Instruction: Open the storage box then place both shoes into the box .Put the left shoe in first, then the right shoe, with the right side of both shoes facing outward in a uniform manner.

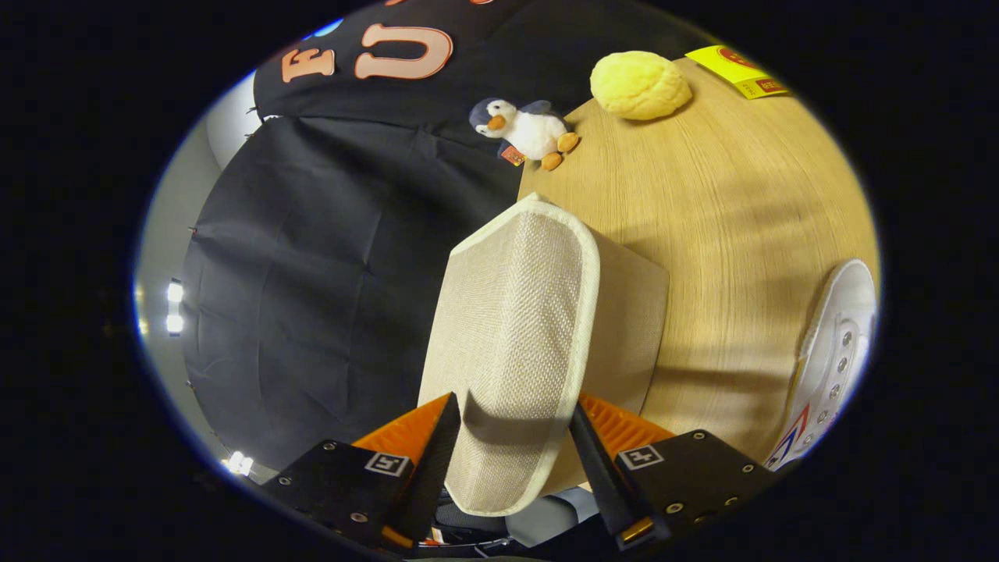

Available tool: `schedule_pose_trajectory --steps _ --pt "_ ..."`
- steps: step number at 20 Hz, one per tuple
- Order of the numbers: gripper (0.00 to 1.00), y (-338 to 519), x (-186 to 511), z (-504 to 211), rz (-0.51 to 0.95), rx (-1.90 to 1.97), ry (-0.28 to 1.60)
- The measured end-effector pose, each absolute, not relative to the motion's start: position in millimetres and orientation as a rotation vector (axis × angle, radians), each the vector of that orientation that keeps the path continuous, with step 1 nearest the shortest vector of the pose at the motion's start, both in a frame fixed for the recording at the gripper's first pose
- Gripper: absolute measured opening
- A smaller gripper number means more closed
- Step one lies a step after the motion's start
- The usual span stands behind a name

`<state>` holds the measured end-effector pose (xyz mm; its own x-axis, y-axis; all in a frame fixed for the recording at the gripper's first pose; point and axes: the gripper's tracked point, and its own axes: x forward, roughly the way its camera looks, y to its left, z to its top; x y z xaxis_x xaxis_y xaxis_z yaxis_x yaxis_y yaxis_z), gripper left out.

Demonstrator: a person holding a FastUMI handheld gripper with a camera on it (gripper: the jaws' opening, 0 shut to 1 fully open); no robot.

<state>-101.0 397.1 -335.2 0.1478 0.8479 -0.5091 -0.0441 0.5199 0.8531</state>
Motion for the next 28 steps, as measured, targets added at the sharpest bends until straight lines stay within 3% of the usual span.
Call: schedule_pose_trajectory --steps 7,10,12,22,28 --pt "0.55 395 -76 -249 0.810 0.849 1.128" --pt "0.29 408 -58 -201 0.852 0.813 1.020" --pt "0.21 428 -54 -182 0.888 0.780 0.985" --pt "0.20 540 -58 -122 1.035 0.678 0.922" --pt "0.21 601 -68 -121 1.073 0.582 0.924"
